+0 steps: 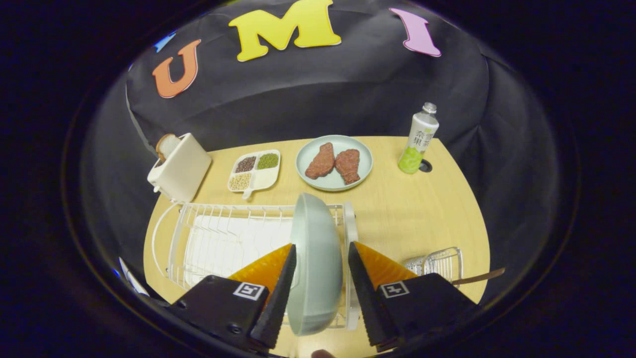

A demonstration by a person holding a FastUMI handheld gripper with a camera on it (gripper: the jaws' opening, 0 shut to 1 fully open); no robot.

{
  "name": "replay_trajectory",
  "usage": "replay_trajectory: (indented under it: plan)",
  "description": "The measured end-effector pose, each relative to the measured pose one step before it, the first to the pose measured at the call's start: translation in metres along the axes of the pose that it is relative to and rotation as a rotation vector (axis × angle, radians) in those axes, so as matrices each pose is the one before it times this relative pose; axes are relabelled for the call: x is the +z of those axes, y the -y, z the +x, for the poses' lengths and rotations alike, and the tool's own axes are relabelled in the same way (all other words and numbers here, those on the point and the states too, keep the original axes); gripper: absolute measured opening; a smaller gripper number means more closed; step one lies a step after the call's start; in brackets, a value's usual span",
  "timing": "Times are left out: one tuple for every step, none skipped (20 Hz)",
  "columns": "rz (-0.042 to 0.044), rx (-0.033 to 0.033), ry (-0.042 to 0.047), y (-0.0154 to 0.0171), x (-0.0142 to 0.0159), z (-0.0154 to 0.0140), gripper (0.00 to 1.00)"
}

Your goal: Take the plate from the dish rack, then take the spoon from the basket and place it into the plate.

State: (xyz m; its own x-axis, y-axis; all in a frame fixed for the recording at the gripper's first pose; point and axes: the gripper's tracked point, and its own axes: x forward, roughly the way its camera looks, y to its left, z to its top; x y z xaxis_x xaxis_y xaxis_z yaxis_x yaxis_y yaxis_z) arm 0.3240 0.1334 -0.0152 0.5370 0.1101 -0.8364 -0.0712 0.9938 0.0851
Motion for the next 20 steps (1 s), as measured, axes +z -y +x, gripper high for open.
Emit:
replay_trajectory:
  plan:
    - [0.00852, -0.0005, -0.01146, -0.002, -0.00182, 0.00064, 0.66]
    - [0.01061, -0.0075, -0.00711, -0.00074, -0.00222, 0.00301, 0.6]
    - [0.01163, -0.01162, -0.0061, -0.00065, 0.00027, -0.00229, 0.55]
    - [0.01104, -0.02367, -0.00307, 0.00135, 0.00073, -0.00189, 0.46]
    - [-0.00405, -0.01628, -0.0047, -0.00036, -0.00068, 0.00153, 0.41]
    - [-0.00737, -0.01366, -0.00044, -0.00177, 0.00092, -0.00253, 0.39]
    - [-0.00349, -0.02021, 0.0065, -0.00018, 0.00208, -0.0033, 0.39]
    - [-0.00249, -0.02345, 0.00839, 0.00016, 0.00236, -0.00252, 0.38]
    - [-0.00415, -0.02372, 0.00561, 0.00053, 0.00176, -0.00491, 0.38]
    - [-0.00791, -0.02201, 0.00717, 0.00075, 0.00327, -0.0045, 0.37]
    - [-0.00989, -0.02223, 0.00801, 0.00104, 0.00257, -0.00392, 0.37]
    - [-0.0108, -0.02626, 0.00309, 0.00247, 0.0021, -0.00371, 0.37]
    - [-0.00844, -0.01401, 0.01128, 0.00087, 0.004, -0.00432, 0.37]
    - [-0.00257, -0.00606, 0.0108, 0.00099, 0.00333, -0.00679, 0.37]
    - [0.00259, -0.00168, 0.01499, 0.00109, 0.00342, -0.00618, 0.37]
    - [0.01234, 0.02861, 0.0116, -0.00318, 0.00241, -0.00637, 0.36]
    - [0.00813, 0.0317, 0.00255, -0.00379, -0.00306, -0.00862, 0.33]
    - [-0.00291, 0.01994, 0.00687, -0.00068, -0.00276, -0.00758, 0.31]
    - [-0.00524, 0.02866, 0.01134, -0.00184, -0.00317, -0.00742, 0.31]
    - [0.00396, 0.04631, 0.00729, -0.00344, -0.00555, -0.00781, 0.31]
